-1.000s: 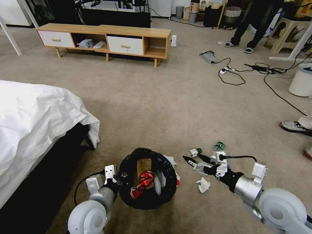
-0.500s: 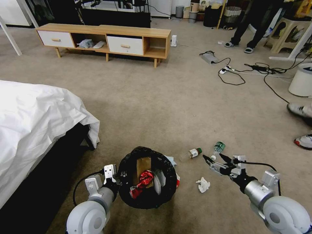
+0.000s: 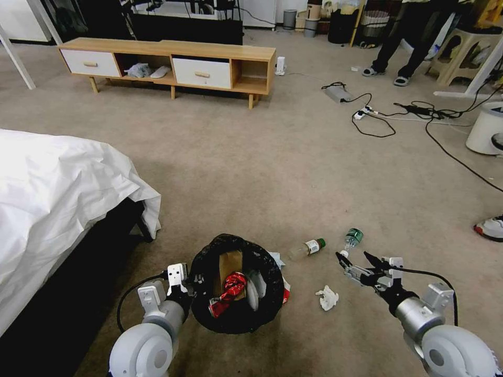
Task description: Pick up the trash bin and place the garbage on the floor into it.
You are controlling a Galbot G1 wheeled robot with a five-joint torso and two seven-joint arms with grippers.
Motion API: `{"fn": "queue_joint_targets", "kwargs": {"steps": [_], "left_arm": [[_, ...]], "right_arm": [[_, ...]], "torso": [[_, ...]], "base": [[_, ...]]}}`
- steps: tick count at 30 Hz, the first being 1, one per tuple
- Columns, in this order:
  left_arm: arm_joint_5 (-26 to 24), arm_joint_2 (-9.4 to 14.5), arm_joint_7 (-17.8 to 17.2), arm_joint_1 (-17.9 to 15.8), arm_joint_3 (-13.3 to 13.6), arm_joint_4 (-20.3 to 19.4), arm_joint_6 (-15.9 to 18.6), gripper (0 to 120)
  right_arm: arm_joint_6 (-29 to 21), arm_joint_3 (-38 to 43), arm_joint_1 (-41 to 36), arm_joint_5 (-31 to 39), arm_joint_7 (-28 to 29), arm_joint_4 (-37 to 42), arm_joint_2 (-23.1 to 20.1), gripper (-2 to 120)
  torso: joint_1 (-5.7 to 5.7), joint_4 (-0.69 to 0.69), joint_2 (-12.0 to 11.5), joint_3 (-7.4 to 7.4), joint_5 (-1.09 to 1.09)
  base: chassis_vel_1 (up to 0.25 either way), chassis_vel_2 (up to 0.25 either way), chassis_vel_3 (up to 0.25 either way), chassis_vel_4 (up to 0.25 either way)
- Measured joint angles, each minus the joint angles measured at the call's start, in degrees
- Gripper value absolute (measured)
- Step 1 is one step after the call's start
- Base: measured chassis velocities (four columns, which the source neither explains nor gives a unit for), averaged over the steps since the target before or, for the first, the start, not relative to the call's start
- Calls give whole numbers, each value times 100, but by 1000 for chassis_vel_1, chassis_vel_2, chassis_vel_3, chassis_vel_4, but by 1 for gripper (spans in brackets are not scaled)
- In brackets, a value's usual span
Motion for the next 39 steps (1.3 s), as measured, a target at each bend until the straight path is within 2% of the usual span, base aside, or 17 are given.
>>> {"fn": "queue_joint_targets", "kwargs": {"steps": [23, 33, 39], "left_arm": [[-7, 34, 2, -27, -19, -25, -4, 0], [-33, 90, 2, -32, -51, -66, -8, 0], [-48, 123, 2, -37, -58, -69, -8, 0]], "right_arm": [[-11, 125, -44, 50, -289, 34, 118, 100], [106, 136, -48, 155, -328, 55, 163, 100], [149, 119, -24, 169, -363, 64, 192, 100]], "torso": [[0, 0, 0, 1, -1], [0, 0, 0, 2, 0], [0, 0, -1, 2, 0]], "base": [[-3, 4, 4, -4], [-140, 140, 147, -131], [-45, 44, 44, -14]]}}
